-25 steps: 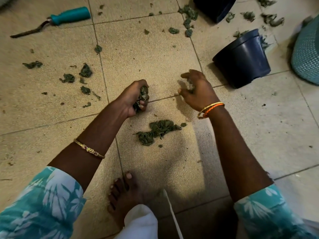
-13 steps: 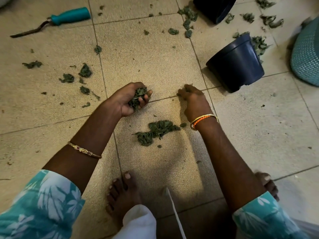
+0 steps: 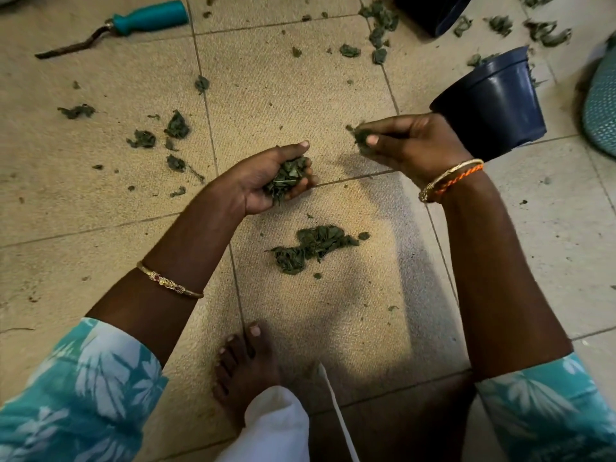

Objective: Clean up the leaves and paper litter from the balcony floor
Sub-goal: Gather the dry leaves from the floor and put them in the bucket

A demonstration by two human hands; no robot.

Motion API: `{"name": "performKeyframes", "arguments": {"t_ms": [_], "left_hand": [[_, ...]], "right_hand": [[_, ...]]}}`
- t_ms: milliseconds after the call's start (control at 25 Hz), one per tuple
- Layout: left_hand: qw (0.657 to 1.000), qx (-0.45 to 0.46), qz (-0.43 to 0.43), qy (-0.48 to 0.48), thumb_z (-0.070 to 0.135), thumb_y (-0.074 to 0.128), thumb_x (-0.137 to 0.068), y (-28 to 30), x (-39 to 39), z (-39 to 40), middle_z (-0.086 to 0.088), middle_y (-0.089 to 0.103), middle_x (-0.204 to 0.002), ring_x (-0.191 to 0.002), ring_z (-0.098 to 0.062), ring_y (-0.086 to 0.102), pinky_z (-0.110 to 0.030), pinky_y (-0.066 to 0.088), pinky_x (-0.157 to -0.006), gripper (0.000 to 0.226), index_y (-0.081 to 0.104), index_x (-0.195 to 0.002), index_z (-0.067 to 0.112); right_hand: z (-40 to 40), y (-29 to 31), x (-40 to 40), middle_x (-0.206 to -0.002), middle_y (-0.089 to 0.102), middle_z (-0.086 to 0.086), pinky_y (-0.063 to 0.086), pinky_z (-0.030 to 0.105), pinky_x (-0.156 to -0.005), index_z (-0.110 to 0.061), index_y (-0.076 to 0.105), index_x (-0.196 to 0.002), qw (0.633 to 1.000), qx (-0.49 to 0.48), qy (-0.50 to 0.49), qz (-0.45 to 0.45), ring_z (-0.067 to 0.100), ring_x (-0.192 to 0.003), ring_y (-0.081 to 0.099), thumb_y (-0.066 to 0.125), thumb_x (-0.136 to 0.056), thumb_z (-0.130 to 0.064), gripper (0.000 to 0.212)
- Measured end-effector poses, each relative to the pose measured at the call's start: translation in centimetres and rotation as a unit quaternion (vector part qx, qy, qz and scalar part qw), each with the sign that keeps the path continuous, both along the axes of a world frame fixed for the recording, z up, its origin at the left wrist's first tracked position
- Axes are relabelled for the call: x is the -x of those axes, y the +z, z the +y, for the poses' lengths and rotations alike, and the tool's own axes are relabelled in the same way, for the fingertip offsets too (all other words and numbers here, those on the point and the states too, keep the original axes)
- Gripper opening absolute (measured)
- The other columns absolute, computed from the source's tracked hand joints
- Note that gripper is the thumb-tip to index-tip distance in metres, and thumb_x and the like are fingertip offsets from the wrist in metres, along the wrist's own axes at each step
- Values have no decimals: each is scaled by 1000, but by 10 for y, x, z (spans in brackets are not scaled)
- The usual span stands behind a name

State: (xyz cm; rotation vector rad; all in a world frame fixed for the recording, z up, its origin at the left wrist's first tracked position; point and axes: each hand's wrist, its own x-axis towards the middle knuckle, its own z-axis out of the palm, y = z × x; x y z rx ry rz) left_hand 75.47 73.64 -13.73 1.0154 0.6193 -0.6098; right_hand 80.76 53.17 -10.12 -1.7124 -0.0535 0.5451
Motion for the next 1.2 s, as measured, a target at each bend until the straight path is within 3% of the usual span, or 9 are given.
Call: {"name": "performKeyframes", "arguments": {"t_ms": [120,240,400,520,720,800,920,1080,1200], "left_hand": [[999,35,-10,-20,31,49,-98,2,2,-11,-8,71,-75,-73,-18,71,-19,56,-62,30,60,-88,6],[997,51,-23,-45,32,40,-101,3,6,-15,-2,69,-67,-64,-13,69,-25,55,-72,32,60,-90,9],[999,21,-7,-47,23,48,-99,-1,11,-14,0,65,-63,-50,-8,61,-19,51,-43,22,59,-84,10],[998,-42,8,-55,23,60,-92,-7,11,-3,1,59,-67,-52,-7,54,-15,45,-43,16,58,-80,13],[997,-73,17,-4,22,61,-92,-7,14,28,4,54,-59,-51,-6,51,-15,42,-41,22,54,-71,16],[997,-70,15,18,22,60,-92,-9,17,38,4,53,-60,-50,-5,50,-15,41,-41,23,53,-71,16],[997,-66,16,34,22,60,-92,-11,21,45,4,54,-61,-50,-5,51,-15,42,-41,23,53,-71,16],[996,-66,25,47,23,60,-92,-14,23,50,3,54,-62,-48,-5,53,-15,44,-42,24,54,-71,14],[997,-50,29,59,29,60,-92,-12,22,50,1,53,-66,-51,-7,56,-16,47,-43,26,54,-72,14]], "right_hand": [[21,7,16,-77,67,-2,51,11,-62,-2,67,-103,985,97,129,-55,-5,-63,63,60,-84,7,22],[43,-6,36,-69,65,-1,50,16,-53,-7,67,-86,988,111,94,-54,-4,-57,62,67,-78,8,17],[50,-23,36,-73,61,-5,55,26,-65,-27,54,-75,984,135,48,-106,8,-67,61,75,-73,-2,33],[36,-14,29,-84,56,-4,56,43,-77,-23,57,-86,981,160,86,-61,21,-80,62,73,-79,-15,20],[24,-11,59,-124,34,10,53,51,-85,-23,38,-123,814,464,345,53,36,-102,55,85,-58,-39,82],[42,-27,76,-127,31,15,50,46,-90,-21,40,-122,835,445,323,-17,38,-107,52,82,-68,-23,69],[55,-40,71,-114,51,17,44,26,-79,-12,60,-108,879,395,234,-131,32,-98,56,59,-82,1,29],[51,-36,38,-85,67,0,42,6,-59,-12,71,-88,948,292,76,-101,12,-79,61,57,-77,8,27],[59,-21,19,-74,61,-10,53,19,-72,-16,68,-81,984,152,11,-89,6,-73,58,61,-76,9,27]]}}
